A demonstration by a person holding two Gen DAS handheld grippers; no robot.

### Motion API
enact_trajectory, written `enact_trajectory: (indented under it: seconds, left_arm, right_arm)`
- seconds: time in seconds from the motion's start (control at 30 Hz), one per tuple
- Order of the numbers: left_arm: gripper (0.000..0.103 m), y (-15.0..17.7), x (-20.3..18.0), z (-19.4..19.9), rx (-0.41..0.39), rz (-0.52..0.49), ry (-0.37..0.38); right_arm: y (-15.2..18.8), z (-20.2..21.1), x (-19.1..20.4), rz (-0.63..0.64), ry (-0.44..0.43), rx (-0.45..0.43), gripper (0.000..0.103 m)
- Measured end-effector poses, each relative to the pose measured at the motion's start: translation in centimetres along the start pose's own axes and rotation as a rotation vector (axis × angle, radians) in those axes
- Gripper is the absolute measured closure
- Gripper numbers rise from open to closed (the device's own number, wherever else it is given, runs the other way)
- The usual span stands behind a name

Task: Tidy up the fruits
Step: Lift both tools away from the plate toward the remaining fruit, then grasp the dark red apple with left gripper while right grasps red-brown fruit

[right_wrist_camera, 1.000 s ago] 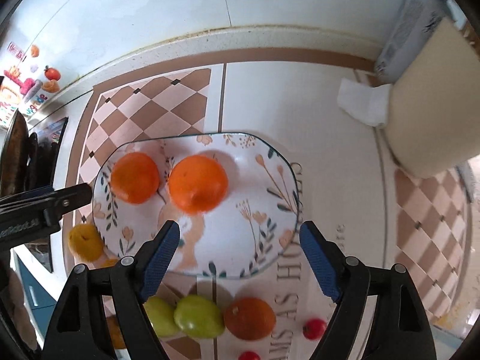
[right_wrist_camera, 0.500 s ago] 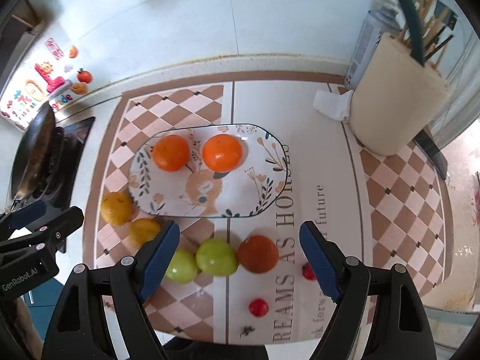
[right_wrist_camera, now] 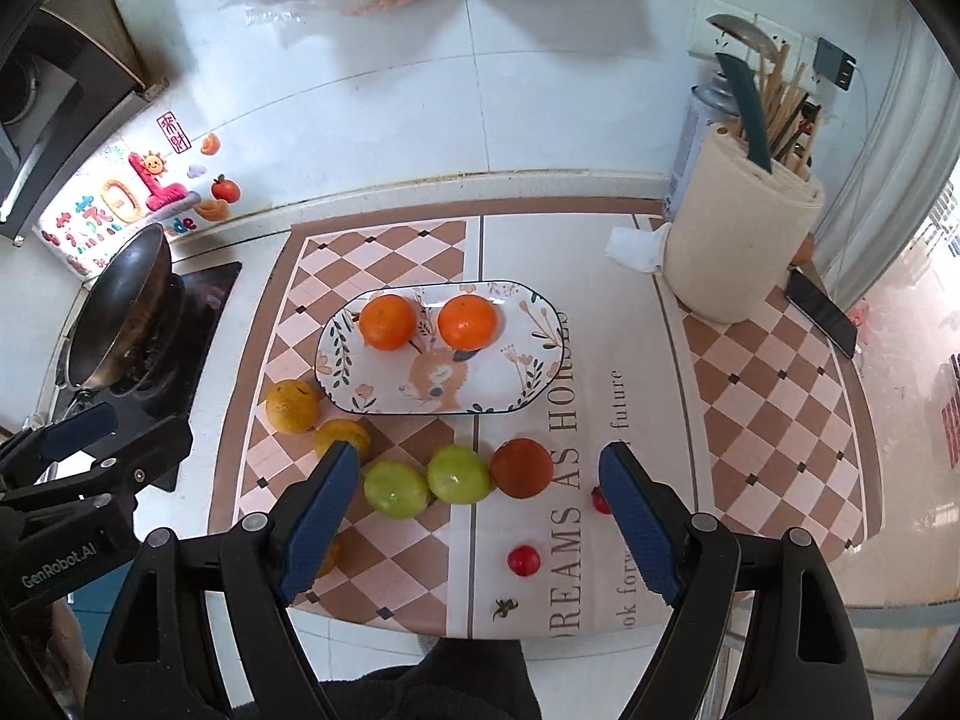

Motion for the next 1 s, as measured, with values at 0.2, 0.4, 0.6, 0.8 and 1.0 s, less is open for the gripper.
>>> enact_trajectory:
  seconds: [0.2,0.4,0.6,0.8,1.0]
  left_arm:
    - [0.020,0.4,-0.3,0.7,-0.013,0.010,0.016]
    - [0.004,1.0,0.8,-1.7,0.020,0.003,-0.057]
    - [0.004,4.8,2.0,-8.4,0.199,0.038,-0.057]
    - [0.004,9.9,3.0,-14.9,0.403,0.172,0.002]
    - [0.004,12.9,2.2,-19.3,0.531,0.217,0.053]
  right_arm:
    - [0.3,0.7,-0.3,-0.021,-0.033,-0.011,0.018]
    - [0.9,-2.6,-1.5,-0.049,-0.080,0.011,0.005]
    - [2.8,-10.2,-3.5,-0.118,-0.110,0.178,0.006]
    - [4.7,-18.5,-7.1,-0.361,-0.153,0.334,0.029]
    - [5.4,-23.8,-8.0,-0.391,-0.129,0.400,0.030]
Point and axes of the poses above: each gripper's, at about its wrist camera, not at the fingertips, and z roughly against the way its jaws point, x to its left, y to its underside, the point moved 6 cm from there along -z, roughly the way its jaws point, and after that the axes turned 8 degrees about -z, right-handed, at the moved point
